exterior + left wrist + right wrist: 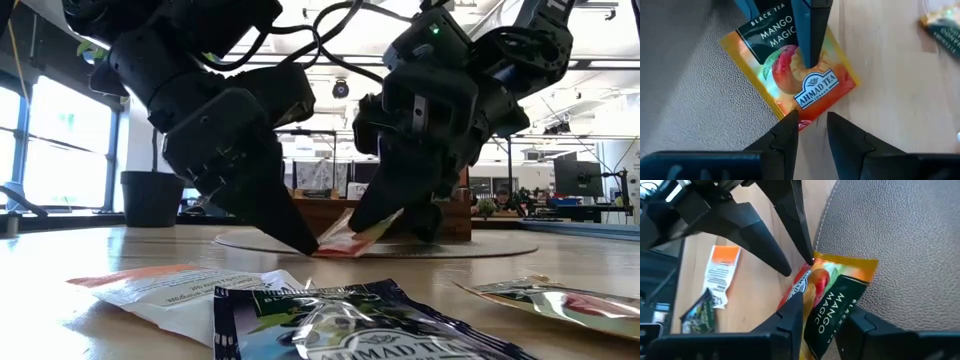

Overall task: Pick & Place Tea
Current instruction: Put the yellow tea bag into the left section of the wooden organizer

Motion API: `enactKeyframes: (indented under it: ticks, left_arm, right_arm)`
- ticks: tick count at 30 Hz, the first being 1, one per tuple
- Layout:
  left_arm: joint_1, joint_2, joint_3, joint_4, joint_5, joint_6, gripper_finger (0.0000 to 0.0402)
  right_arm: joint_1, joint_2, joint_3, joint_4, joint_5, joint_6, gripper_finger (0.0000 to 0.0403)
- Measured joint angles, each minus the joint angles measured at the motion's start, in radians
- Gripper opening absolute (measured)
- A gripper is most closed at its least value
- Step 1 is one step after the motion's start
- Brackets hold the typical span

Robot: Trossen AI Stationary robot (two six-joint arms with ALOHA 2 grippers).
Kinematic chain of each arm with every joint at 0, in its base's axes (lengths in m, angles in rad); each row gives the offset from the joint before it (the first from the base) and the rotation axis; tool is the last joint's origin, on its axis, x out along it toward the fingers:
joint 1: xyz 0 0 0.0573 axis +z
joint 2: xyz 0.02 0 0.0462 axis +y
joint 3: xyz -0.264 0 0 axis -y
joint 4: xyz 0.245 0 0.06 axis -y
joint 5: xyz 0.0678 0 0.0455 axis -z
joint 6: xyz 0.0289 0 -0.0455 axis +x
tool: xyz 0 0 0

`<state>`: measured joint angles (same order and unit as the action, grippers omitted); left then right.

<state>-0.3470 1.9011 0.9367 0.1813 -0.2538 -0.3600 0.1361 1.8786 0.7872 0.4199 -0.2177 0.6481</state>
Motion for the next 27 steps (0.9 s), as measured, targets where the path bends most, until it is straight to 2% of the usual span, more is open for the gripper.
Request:
enactKeyframes:
  ticks: [6,11,15,18,22,24,27]
  left_arm:
    - [0.001,0.000,0.000,0.008,0.050,-0.090,0.0103]
    - [0.000,-0.048,0.000,0.002,0.013,-0.168,0.0103]
    - [0.000,-0.138,0.000,-0.026,0.011,-0.175,0.0103]
    - [-0.009,-0.225,0.000,-0.090,0.003,-0.196,0.0103]
    - [-0.042,-0.324,0.001,-0.175,-0.047,-0.197,0.0103]
    - [-0.059,-0.348,0.002,-0.179,-0.092,-0.189,0.0103]
    - [-0.084,-0.366,0.001,-0.191,-0.146,-0.160,0.0103]
  right_arm:
    - [0.000,-0.001,0.000,-0.005,-0.019,-0.054,0.0050]
    - [-0.001,-0.026,0.000,-0.028,-0.044,-0.109,0.0010]
    - [-0.005,-0.100,0.000,-0.073,-0.042,-0.179,0.0010]
    - [-0.007,-0.189,0.001,-0.101,-0.003,-0.227,0.0014]
    - [-0.013,-0.309,0.001,-0.189,0.140,-0.412,0.0005]
    - [-0.014,-0.357,0.001,-0.198,0.274,-0.537,0.0007]
    - [-0.023,-0.381,0.002,-0.116,0.527,-0.679,0.0010]
